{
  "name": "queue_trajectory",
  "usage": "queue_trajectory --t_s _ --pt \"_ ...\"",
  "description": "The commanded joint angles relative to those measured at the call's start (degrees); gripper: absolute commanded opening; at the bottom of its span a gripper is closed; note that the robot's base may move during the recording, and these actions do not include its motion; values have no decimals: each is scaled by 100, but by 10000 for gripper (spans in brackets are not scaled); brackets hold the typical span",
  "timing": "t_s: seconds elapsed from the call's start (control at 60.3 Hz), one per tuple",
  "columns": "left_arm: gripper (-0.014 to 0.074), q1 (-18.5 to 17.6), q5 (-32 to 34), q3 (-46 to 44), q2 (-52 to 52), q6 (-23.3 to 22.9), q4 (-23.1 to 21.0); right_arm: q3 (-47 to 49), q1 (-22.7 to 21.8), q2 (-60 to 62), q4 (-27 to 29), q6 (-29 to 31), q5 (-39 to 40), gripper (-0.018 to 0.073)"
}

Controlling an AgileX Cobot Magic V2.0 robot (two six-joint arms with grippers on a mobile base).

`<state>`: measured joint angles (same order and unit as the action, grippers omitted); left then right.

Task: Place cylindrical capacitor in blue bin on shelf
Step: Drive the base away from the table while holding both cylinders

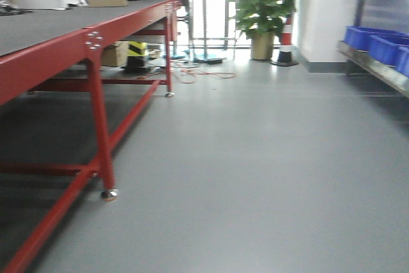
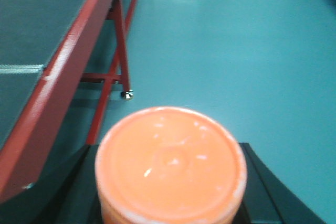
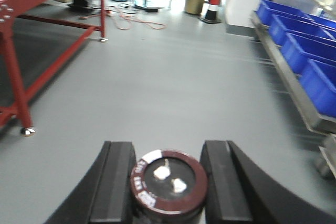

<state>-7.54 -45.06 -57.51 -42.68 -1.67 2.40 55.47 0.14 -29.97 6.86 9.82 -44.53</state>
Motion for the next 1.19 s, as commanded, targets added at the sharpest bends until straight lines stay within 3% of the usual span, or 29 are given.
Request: queue_trajectory --t_s 0.0,1.177 --pt "-111 -46 97 -50 10 2 -21 41 11 28 -42 28 168 -162" --pt "-111 -46 96 -50 23 2 -21 41 11 28 -42 28 168 -162"
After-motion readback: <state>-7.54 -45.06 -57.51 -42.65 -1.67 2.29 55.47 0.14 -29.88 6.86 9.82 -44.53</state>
